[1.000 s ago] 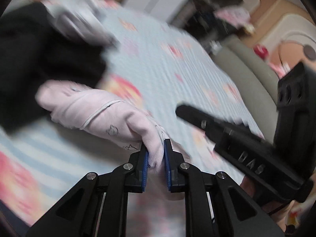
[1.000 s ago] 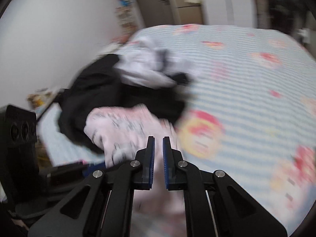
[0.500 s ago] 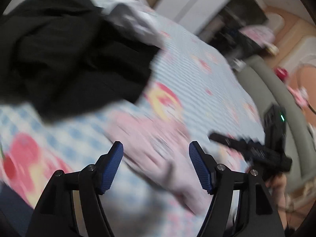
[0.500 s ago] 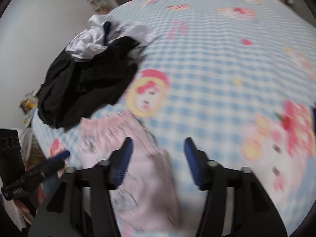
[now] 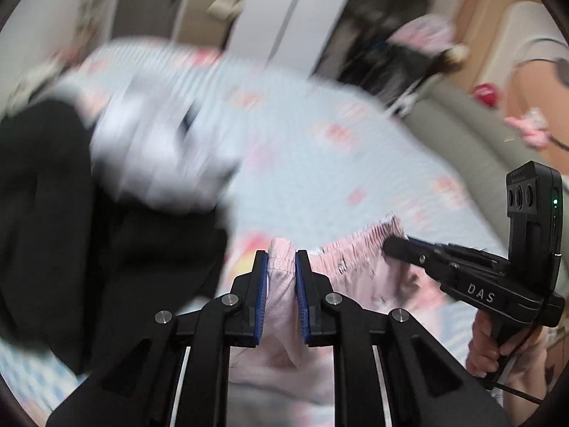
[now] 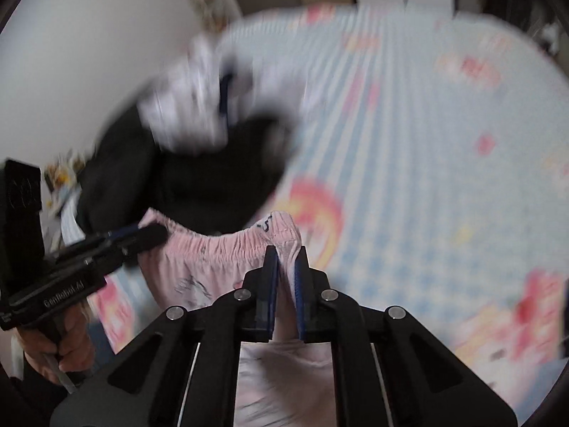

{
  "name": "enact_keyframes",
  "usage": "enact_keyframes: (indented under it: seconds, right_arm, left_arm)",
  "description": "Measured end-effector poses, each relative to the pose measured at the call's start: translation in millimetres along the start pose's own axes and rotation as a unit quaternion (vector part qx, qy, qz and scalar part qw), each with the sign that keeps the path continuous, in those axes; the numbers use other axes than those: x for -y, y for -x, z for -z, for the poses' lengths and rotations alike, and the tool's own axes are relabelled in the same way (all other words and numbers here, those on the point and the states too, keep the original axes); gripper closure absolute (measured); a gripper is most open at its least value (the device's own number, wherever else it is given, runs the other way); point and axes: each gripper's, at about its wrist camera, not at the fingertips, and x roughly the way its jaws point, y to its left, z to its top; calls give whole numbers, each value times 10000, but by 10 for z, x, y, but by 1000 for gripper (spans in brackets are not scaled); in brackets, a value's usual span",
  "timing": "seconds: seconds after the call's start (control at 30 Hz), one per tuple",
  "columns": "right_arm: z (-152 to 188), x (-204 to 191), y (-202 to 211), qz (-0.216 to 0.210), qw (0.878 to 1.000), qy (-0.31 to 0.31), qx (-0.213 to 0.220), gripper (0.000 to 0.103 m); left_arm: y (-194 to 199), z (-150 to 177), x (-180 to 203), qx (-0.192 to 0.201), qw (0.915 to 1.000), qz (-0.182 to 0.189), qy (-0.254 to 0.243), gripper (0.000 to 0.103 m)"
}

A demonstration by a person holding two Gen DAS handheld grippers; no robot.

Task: Fold clothes
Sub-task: 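Lift the pink pants by the waistband with both grippers, shaking them out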

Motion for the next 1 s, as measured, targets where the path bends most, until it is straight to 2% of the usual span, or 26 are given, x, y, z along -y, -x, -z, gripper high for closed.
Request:
enact_keyframes:
  seconds: [0.1,0.2,0.23,0.37,0.5,0.57,0.63,0.77,0.83,0.9,0.93,1.0]
  right_arm:
    - [-257,-108,887,278,9943,317,981,96]
    - [-515,-216,1774,553,9772,630,1951,96]
    - [-549,-225,1970,632,9732,664,2111,96]
    - [-477,-245,2393,762,9662,668,2371,96]
    - [-336,-175,2483,625,9686,507,2352,96]
    - [-264,-133,2510,545,9703,414,2321,96]
    - [-191,-90,2537,465,9718,320,2290,96]
    - [-45,-5,2590,305,9743,133,2226,96]
    - [-1,25,2571,527,9730,136,2244,96]
    - [36,52,2540,834,9701,164,2274,96]
    - [54,65,2524,986,9683,179,2288,96]
    - [-10,92,2513,911,9682,159,2324,96]
  left_arm:
    - [540,-497,531,818,9948,332,-516,88]
    - [1026,-775,951,1371,9852,461,-922,88]
    - [1084,-814,1064,1439,9832,465,-1020,88]
    - [1325,-845,1314,1550,9778,592,-1280,87]
    - [1353,-882,1434,1501,9784,564,-1303,87]
    - [1298,-842,1463,1374,9802,651,-1271,87]
    - [1218,-738,1499,1285,9814,564,-1309,87]
    - [926,-569,1445,792,9893,391,-1160,87]
    - [895,-459,1399,596,9914,631,-984,87]
    - [922,-394,1451,596,9900,785,-1008,87]
    - [963,-400,1557,670,9882,648,-1218,87]
    - [999,-433,1703,753,9847,515,-1483,87]
